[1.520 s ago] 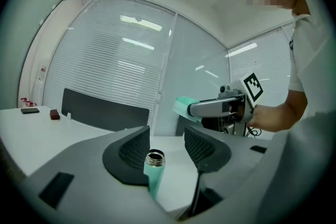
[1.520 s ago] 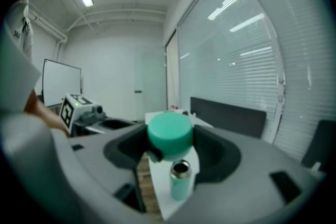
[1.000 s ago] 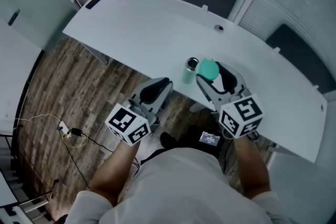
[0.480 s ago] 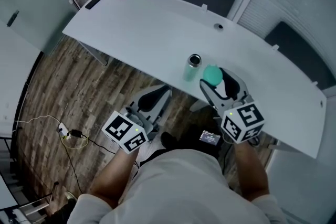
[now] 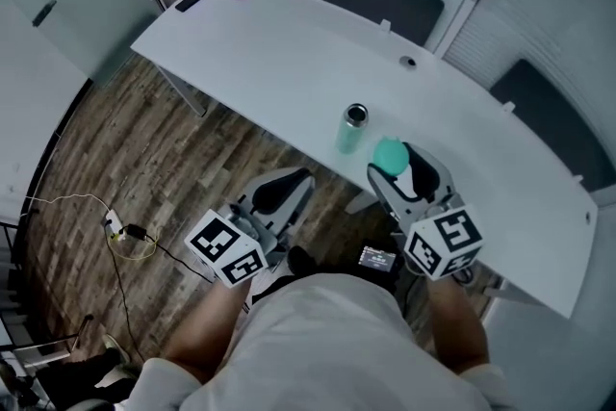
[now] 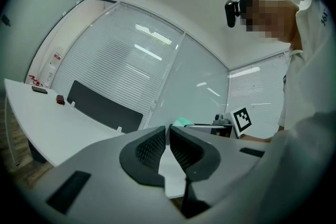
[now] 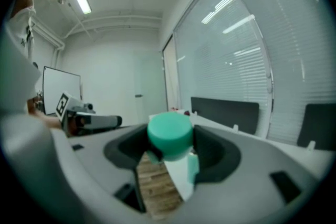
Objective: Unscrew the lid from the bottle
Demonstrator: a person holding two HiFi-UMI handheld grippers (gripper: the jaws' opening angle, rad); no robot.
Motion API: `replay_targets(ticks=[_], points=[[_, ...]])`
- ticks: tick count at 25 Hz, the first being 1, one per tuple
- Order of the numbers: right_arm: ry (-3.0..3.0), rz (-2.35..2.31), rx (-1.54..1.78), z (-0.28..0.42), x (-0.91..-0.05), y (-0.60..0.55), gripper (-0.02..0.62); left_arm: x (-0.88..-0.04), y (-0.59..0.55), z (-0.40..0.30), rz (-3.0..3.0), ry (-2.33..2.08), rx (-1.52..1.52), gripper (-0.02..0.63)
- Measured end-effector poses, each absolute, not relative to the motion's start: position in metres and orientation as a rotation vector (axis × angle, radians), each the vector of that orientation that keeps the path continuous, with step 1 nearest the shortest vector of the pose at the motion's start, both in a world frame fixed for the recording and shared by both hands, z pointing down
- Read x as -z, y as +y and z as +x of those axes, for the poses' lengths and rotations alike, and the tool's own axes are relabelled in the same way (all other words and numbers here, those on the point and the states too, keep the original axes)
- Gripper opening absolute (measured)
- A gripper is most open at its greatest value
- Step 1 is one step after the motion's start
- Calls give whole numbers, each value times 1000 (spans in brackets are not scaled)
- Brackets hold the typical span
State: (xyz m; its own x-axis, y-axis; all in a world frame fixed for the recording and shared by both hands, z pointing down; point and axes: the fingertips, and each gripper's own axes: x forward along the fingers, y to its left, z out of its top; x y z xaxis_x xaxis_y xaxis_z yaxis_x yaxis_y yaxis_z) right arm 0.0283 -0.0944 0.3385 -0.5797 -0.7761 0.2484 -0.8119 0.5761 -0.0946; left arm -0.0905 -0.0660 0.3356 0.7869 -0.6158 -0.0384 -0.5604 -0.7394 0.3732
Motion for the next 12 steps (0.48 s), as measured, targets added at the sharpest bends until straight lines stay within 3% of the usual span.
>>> replay_targets(ticks=[12], points=[[-2678, 1182, -312, 71, -339, -59, 290, -345, -24, -38, 2527, -981, 247, 41]])
